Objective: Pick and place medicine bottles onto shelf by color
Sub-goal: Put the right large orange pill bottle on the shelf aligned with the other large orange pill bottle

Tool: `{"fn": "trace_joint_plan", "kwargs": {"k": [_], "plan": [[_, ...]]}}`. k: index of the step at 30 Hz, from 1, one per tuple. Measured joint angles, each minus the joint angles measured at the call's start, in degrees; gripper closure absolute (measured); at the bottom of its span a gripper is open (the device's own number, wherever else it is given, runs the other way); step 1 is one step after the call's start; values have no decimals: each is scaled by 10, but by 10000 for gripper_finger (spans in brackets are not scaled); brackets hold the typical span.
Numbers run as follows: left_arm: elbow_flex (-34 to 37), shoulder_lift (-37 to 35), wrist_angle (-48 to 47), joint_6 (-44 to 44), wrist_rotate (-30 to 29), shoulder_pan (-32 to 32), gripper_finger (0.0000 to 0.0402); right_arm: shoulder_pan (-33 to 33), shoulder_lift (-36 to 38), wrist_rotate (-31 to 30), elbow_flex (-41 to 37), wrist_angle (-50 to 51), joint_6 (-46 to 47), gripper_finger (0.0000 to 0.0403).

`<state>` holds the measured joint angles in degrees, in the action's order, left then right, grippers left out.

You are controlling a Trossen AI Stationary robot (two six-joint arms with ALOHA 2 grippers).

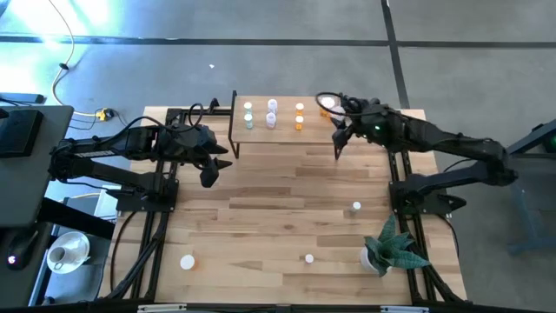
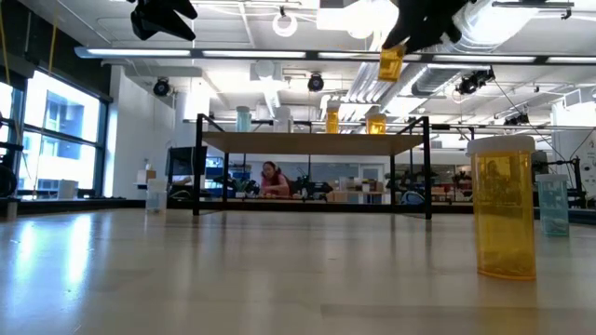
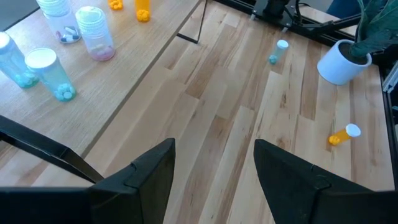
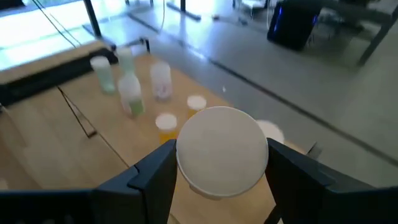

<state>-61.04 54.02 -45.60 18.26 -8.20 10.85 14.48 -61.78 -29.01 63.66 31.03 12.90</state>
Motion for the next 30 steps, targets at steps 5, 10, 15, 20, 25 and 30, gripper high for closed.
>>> {"fn": "trace_joint_plan", "kwargs": {"k": [5, 10, 15, 20, 25, 30], "plan": [[0, 0, 0, 0, 0, 0, 193, 36, -52, 57, 0, 1, 18, 192], [0, 0, 0, 0, 0, 0, 193, 66, -90, 71, 0, 1, 50, 192], [0, 0, 0, -1, 1, 0, 193, 80, -117, 76, 0, 1, 69, 192], [0, 0, 0, -4, 1, 0, 193, 92, -142, 77, 0, 1, 92, 192], [0, 0, 0, -4, 1, 0, 193, 103, -159, 75, 0, 0, 96, 192], [0, 0, 0, -4, 2, 0, 193, 110, -161, 75, 0, 4, 98, 192]]}}
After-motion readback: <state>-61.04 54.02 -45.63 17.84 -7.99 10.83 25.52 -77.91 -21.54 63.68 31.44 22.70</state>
